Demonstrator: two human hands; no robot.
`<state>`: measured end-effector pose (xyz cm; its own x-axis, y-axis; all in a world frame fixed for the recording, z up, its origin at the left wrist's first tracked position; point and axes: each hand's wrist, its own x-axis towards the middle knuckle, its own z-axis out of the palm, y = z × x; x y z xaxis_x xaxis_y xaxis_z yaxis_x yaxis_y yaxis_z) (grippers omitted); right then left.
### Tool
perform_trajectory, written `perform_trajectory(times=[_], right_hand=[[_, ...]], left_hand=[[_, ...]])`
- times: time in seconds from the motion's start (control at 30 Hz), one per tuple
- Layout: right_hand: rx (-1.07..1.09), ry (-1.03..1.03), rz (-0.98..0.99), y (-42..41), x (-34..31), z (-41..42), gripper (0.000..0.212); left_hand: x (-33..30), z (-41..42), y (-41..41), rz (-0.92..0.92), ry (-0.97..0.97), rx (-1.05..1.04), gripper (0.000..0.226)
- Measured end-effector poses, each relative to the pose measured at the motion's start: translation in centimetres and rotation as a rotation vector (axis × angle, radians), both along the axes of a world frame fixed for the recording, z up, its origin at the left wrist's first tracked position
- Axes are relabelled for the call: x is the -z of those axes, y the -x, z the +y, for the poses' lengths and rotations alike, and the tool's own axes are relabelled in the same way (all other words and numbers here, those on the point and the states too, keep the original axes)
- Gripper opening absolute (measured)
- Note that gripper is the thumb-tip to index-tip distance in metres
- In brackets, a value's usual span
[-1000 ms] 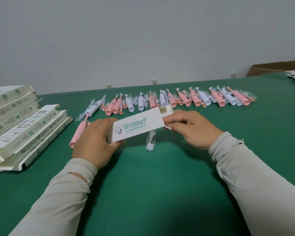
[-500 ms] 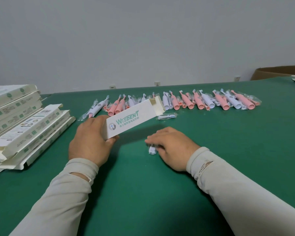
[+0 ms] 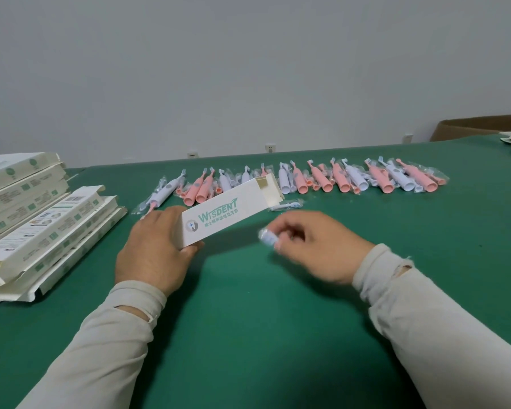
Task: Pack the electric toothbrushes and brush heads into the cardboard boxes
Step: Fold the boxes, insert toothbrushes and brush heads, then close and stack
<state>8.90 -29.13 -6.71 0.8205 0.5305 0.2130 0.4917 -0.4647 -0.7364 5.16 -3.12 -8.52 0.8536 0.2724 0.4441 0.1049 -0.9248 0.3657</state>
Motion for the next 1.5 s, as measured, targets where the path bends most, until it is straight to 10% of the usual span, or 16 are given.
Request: perform_trajectory(times=[0.1,0.3,1.2,1.5], right_hand=[[-0.026,-0.487,0.17,0.1,-0.8,-0.6,0.03],[0.017,-0.819,0.265,0.3,-0.2,0.9,0.026],[0.182,-0.636,0.059,-0.7,0.4,0.0,0.017],[0.297,-0.97,0.376,-1.3,1.0,0.5,0.007]], left_hand=[[0.0,-0.1,0.0,0.006,-0.017,0.027,0.051],[0.3,-0.4,0.1,0.038,-0.044,0.082,0.054],[0.5,-0.3,0.2,0.034,-0.065,0.15,0.054],[0.5,-0.4,0.1,0.069,-0.071,0.193,0.055]])
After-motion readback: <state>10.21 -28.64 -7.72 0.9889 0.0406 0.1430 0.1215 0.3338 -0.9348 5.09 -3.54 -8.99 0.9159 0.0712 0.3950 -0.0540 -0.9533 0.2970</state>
